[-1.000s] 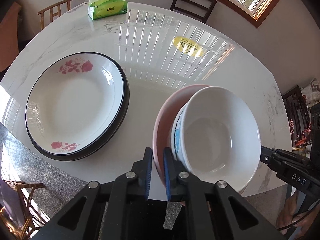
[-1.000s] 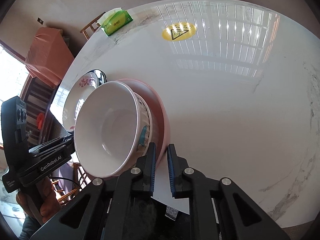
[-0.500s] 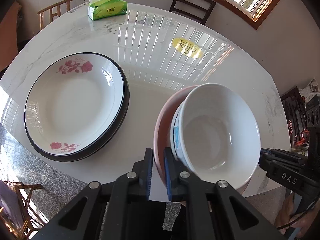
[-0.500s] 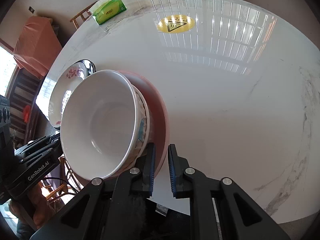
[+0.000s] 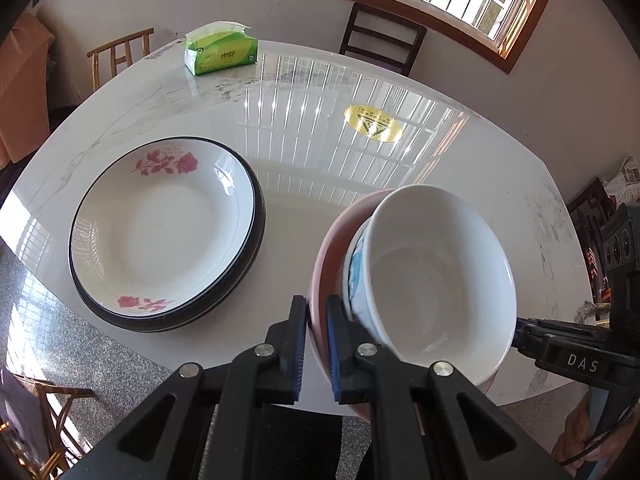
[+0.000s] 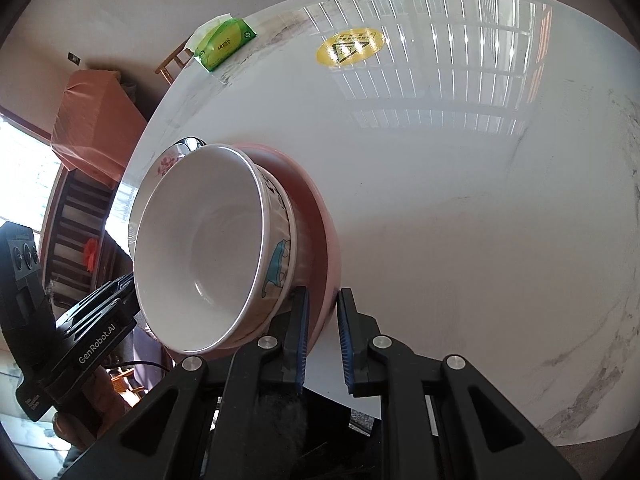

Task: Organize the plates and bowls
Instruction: 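Lift the nested bowl stack and carry it over the rose-print plate stack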

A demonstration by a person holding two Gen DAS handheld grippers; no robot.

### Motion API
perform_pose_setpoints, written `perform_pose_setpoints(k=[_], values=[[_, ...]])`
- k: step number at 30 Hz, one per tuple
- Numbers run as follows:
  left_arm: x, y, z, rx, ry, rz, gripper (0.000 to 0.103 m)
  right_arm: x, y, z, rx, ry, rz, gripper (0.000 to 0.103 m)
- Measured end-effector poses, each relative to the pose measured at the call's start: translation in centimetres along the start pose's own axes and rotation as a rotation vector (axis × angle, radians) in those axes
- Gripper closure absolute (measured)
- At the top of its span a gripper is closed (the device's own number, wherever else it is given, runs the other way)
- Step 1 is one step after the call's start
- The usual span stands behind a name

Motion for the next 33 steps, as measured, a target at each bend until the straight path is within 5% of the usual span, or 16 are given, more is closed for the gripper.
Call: perform_pose_setpoints(k=[33], values=[[1.6, 5.6, 4.2, 0.048, -0.075, 0.091, 0.097, 1.8, 6.5, 0.3, 0.092, -0.019, 0.046, 0.086]])
Point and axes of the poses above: each gripper's, at about its wrist camera, not at the fingertips, and z roughly against the way its jaws point, y to its left, x to its top, the point moved 5 cm from there along -z, roughly the way its jaws point, and after that the axes turned 7 degrees about -z, right-handed, at the moved point
